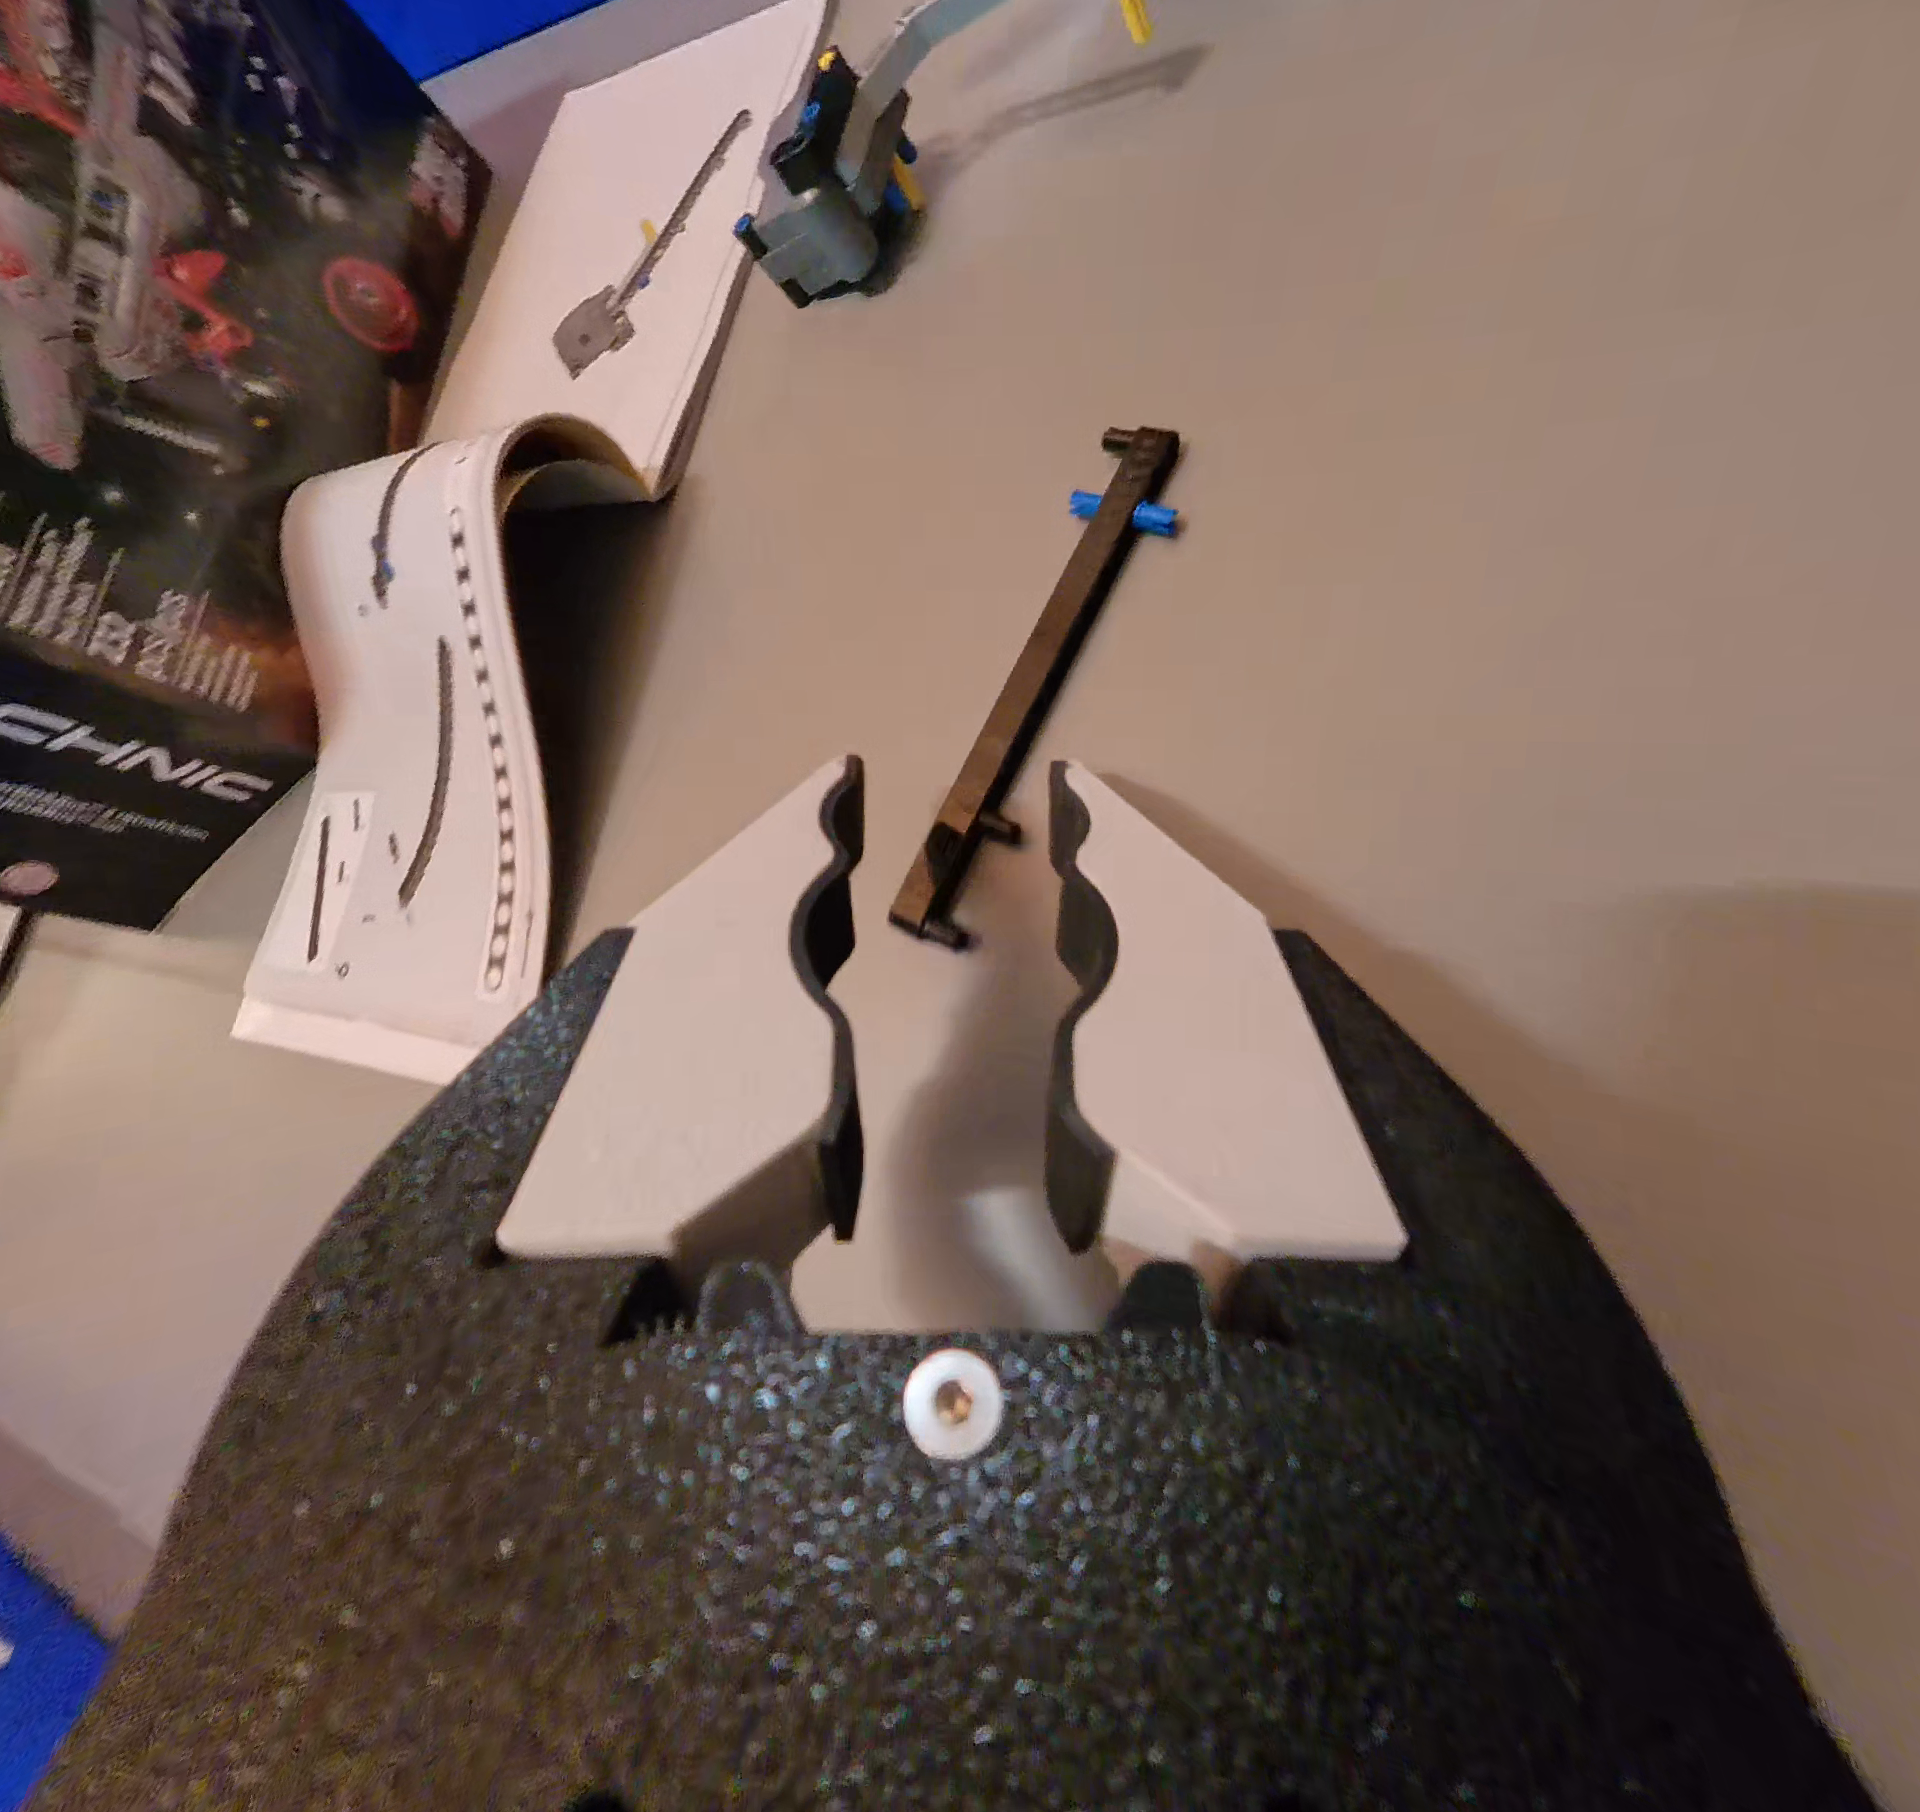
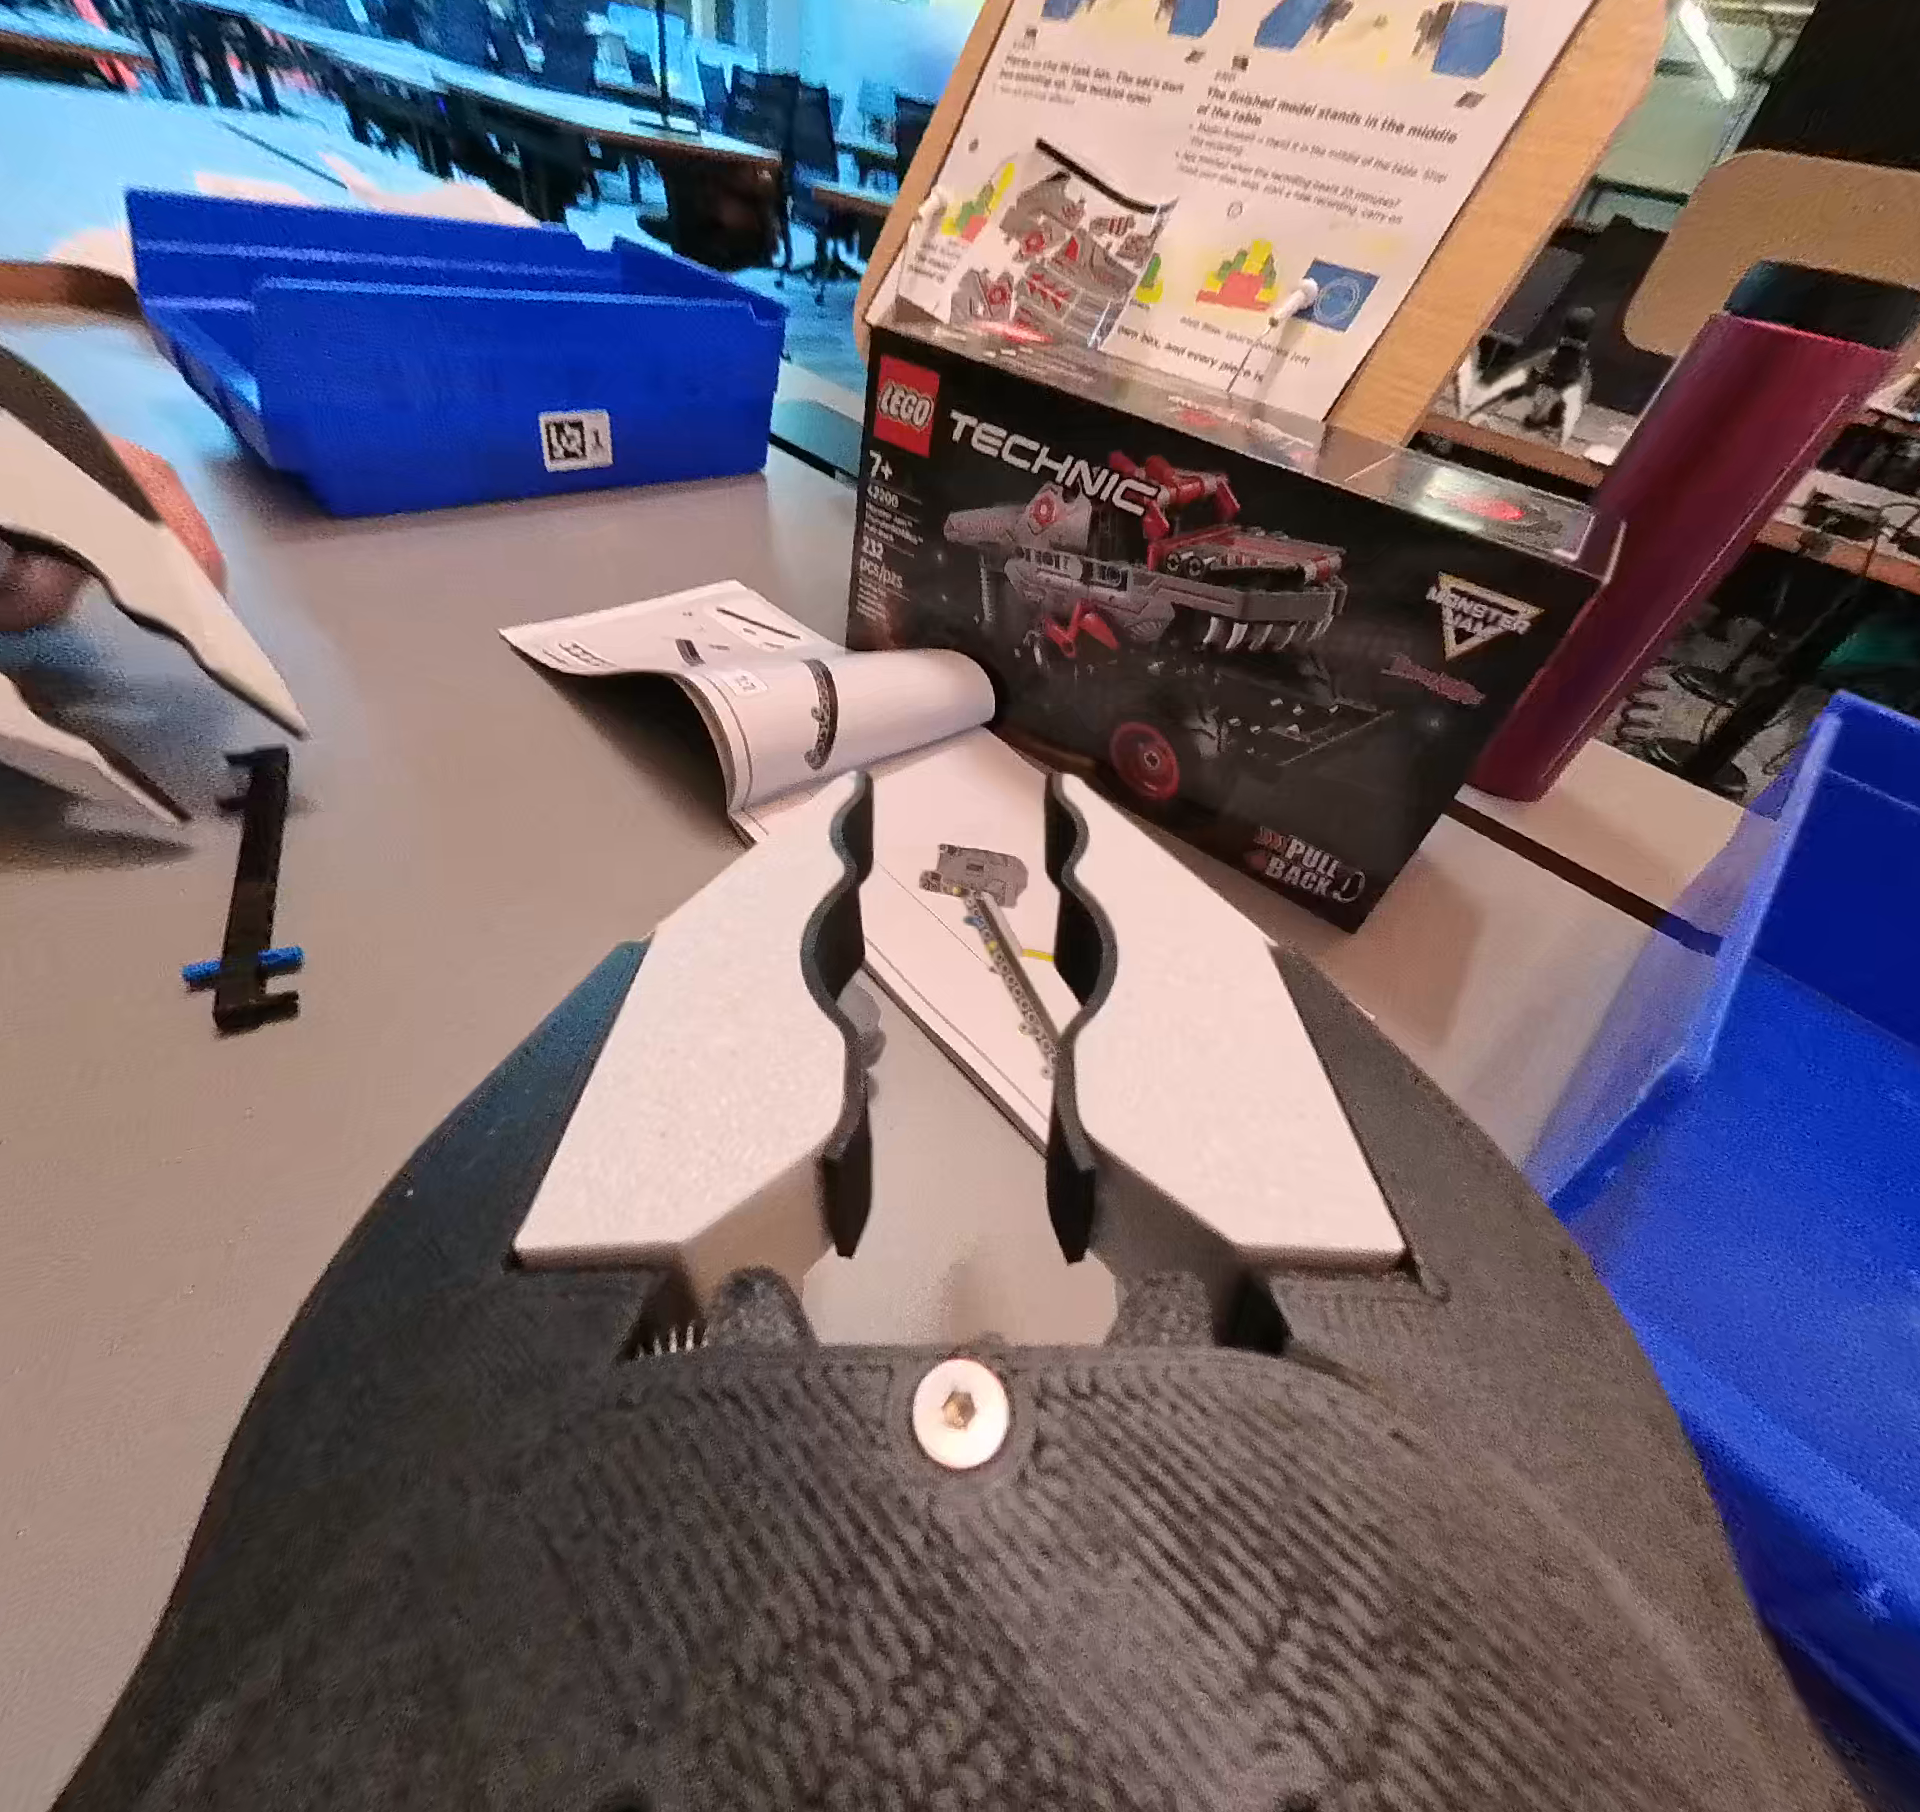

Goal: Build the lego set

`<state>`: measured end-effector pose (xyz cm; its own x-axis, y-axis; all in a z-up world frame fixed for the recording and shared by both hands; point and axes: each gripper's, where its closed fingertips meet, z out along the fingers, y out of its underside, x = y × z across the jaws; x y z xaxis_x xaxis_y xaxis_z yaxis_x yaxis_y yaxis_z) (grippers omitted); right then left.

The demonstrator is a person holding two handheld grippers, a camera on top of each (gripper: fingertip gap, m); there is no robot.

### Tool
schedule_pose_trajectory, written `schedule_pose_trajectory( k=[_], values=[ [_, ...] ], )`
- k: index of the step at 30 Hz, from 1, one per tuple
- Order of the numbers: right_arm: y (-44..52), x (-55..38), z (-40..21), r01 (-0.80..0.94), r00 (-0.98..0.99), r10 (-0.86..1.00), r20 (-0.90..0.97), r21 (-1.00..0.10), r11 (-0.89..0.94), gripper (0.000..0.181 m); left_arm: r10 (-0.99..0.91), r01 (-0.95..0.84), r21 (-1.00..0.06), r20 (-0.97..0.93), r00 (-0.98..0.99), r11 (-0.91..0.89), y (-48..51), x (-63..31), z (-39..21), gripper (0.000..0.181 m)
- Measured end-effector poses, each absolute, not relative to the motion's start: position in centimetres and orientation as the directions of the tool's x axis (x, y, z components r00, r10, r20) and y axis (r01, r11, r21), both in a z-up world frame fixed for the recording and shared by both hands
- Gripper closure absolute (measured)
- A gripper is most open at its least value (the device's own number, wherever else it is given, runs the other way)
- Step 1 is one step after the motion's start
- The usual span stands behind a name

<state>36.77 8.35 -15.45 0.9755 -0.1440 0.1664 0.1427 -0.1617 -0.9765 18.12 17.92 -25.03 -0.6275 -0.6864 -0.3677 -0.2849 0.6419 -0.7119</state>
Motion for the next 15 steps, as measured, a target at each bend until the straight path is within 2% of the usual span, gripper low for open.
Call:
schedule_pose_trajectory(
  k=[1,6,12,15],
  values=[
    [8.2,36.8,-15.2,0.131,0.978,-0.147,0.151,-0.982,-0.137,0.151,-0.679,-0.286,-0.705,-0.368,-0.635,0.649,17.7,18.5,-25.3,0.149],
    [7.7,36.8,-14.9,0.098,0.986,-0.128,0.103,-0.994,-0.043,0.156,-0.662,-0.296,-0.686,-0.358,-0.658,0.665,17.0,20.0,-25.9,0.154],
    [6.2,38.7,-16.7,0.113,0.969,-0.204,0.140,-0.984,-0.141,0.157,-0.668,-0.312,-0.703,-0.306,-0.679,0.639,16.1,21.6,-25.8,0.153],
    [5.6,39.7,-16.9,0.095,0.958,-0.256,0.132,-0.984,-0.151,0.158,-0.667,-0.295,-0.750,-0.251,-0.701,0.592,15.2,22.0,-24.6,0.152]
  ],
)
